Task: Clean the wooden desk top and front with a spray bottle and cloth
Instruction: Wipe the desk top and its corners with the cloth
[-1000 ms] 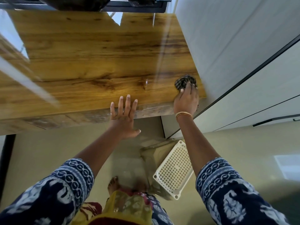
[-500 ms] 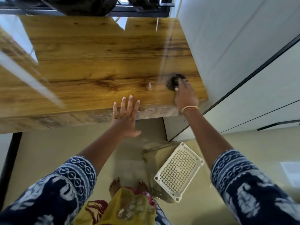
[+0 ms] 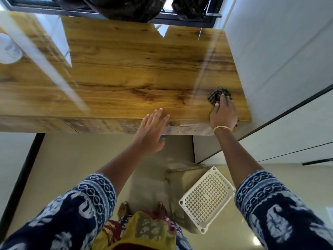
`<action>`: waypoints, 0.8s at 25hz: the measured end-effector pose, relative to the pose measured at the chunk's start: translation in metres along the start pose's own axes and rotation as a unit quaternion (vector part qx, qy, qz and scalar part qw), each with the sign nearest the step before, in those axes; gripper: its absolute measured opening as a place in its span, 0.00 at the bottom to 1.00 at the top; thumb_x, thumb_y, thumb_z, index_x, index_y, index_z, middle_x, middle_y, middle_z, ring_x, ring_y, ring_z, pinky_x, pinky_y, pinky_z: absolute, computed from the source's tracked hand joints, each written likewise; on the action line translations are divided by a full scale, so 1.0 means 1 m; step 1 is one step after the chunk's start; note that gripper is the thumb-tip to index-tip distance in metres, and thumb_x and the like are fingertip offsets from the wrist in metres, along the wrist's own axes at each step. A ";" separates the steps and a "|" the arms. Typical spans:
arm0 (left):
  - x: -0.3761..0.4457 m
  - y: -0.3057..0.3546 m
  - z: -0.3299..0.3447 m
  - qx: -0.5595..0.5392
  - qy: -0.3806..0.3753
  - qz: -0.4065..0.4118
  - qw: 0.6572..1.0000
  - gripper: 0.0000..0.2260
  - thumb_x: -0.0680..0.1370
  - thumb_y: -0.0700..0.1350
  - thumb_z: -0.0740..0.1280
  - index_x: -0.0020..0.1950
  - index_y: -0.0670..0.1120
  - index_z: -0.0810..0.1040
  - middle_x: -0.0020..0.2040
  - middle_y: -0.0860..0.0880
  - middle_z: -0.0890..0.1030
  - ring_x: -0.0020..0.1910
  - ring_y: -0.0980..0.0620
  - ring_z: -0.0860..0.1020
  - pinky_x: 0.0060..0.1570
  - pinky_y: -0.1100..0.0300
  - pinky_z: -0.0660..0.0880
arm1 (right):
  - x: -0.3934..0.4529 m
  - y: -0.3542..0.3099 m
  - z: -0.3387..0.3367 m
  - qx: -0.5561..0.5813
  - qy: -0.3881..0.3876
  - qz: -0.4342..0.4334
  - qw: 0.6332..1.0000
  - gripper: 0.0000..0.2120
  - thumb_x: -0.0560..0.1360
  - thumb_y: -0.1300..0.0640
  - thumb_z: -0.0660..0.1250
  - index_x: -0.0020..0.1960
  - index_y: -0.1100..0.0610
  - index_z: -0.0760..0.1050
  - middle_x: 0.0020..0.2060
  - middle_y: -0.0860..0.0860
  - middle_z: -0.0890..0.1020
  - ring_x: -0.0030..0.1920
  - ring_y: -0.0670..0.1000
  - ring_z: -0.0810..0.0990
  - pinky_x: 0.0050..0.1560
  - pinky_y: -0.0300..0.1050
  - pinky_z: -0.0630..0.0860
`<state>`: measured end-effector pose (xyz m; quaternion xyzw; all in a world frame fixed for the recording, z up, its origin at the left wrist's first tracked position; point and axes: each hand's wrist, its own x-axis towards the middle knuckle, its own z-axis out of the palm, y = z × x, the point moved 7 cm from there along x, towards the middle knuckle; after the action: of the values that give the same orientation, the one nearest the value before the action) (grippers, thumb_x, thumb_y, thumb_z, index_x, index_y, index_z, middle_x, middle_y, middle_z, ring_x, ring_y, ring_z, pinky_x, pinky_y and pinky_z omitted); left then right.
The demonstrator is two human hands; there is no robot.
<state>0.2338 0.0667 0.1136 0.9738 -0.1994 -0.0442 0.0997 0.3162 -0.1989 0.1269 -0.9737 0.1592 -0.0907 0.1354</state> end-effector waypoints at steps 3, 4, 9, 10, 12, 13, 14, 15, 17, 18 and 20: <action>-0.032 -0.039 -0.005 -0.008 0.079 -0.034 0.996 0.32 0.72 0.40 0.68 0.75 0.43 0.63 0.76 0.38 0.61 0.76 0.40 0.58 0.75 0.42 0.54 | -0.032 -0.063 0.015 0.020 0.030 -0.047 0.998 0.22 0.81 0.52 0.55 0.74 0.56 0.67 0.71 0.58 0.72 0.72 0.60 0.69 0.69 0.57 0.69; -0.041 -0.054 -0.004 -0.003 0.083 -0.045 0.996 0.32 0.71 0.40 0.67 0.75 0.43 0.64 0.76 0.38 0.62 0.76 0.40 0.59 0.75 0.42 0.54 | -0.041 -0.084 0.021 0.029 0.030 -0.061 0.997 0.22 0.81 0.52 0.55 0.73 0.56 0.69 0.70 0.58 0.74 0.71 0.60 0.70 0.68 0.57 0.70; -0.090 -0.145 -0.018 0.023 0.097 -0.093 0.991 0.34 0.69 0.40 0.68 0.75 0.40 0.63 0.75 0.36 0.63 0.76 0.37 0.59 0.74 0.41 0.56 | -0.080 -0.188 0.051 0.063 0.026 -0.108 0.992 0.23 0.80 0.51 0.52 0.70 0.56 0.74 0.66 0.58 0.77 0.69 0.59 0.74 0.67 0.55 0.73; -0.102 -0.166 -0.022 0.027 0.095 -0.103 0.990 0.35 0.69 0.40 0.68 0.75 0.40 0.63 0.75 0.36 0.62 0.76 0.37 0.59 0.74 0.40 0.57 | -0.089 -0.208 0.058 0.060 0.022 -0.116 0.991 0.23 0.80 0.51 0.52 0.70 0.56 0.73 0.66 0.58 0.77 0.69 0.59 0.73 0.67 0.55 0.73; -0.126 -0.207 -0.030 0.038 0.094 -0.119 0.988 0.35 0.69 0.40 0.69 0.75 0.39 0.63 0.76 0.36 0.62 0.76 0.38 0.59 0.73 0.39 0.57 | -0.105 -0.247 0.069 0.058 0.018 -0.126 0.990 0.23 0.80 0.51 0.53 0.70 0.56 0.73 0.67 0.58 0.76 0.69 0.60 0.73 0.68 0.55 0.72; -0.138 -0.228 -0.036 0.043 0.095 -0.128 0.986 0.36 0.69 0.40 0.69 0.75 0.39 0.63 0.76 0.36 0.61 0.76 0.38 0.59 0.72 0.38 0.58 | -0.114 -0.269 0.074 0.057 0.016 -0.133 0.989 0.23 0.80 0.51 0.53 0.71 0.57 0.72 0.67 0.59 0.76 0.70 0.60 0.72 0.68 0.55 0.71; -0.151 -0.248 -0.042 0.047 0.097 -0.139 0.984 0.36 0.68 0.40 0.69 0.75 0.39 0.63 0.76 0.36 0.61 0.76 0.38 0.59 0.72 0.38 0.58 | -0.123 -0.291 0.080 0.056 0.013 -0.140 0.988 0.23 0.80 0.51 0.53 0.71 0.57 0.72 0.67 0.59 0.76 0.70 0.60 0.72 0.69 0.55 0.71; -0.166 -0.272 -0.048 0.051 0.096 -0.153 0.982 0.36 0.69 0.40 0.69 0.76 0.39 0.62 0.76 0.37 0.61 0.76 0.38 0.59 0.72 0.38 0.58 | -0.135 -0.317 0.086 0.055 0.009 -0.149 0.987 0.23 0.80 0.52 0.52 0.71 0.57 0.72 0.68 0.59 0.76 0.70 0.60 0.72 0.69 0.55 0.70; -0.191 -0.312 -0.058 0.054 0.091 -0.176 0.979 0.36 0.69 0.40 0.69 0.76 0.40 0.62 0.76 0.38 0.61 0.76 0.39 0.59 0.72 0.38 0.58 | -0.157 -0.365 0.098 0.063 0.008 -0.157 0.986 0.23 0.80 0.52 0.52 0.71 0.58 0.72 0.67 0.60 0.76 0.69 0.61 0.72 0.68 0.55 0.71; -0.204 -0.331 -0.062 0.053 0.092 -0.187 0.977 0.35 0.70 0.40 0.69 0.76 0.40 0.61 0.77 0.38 0.61 0.76 0.39 0.59 0.72 0.38 0.57 | -0.167 -0.389 0.104 0.067 0.005 -0.162 0.985 0.24 0.80 0.52 0.52 0.71 0.58 0.71 0.67 0.60 0.75 0.69 0.61 0.72 0.68 0.56 0.71; -0.228 -0.366 -0.072 0.054 0.094 -0.206 0.973 0.35 0.72 0.41 0.69 0.77 0.40 0.60 0.77 0.40 0.60 0.77 0.40 0.58 0.73 0.38 0.56 | -0.189 -0.438 0.117 0.073 -0.006 -0.174 0.982 0.23 0.80 0.53 0.53 0.71 0.59 0.70 0.68 0.61 0.75 0.69 0.63 0.72 0.68 0.57 0.71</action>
<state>0.1722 0.4993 0.1166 0.9977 0.0133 0.0391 0.0545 0.2904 0.2919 0.1186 -0.9745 -0.0206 -0.1184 0.1893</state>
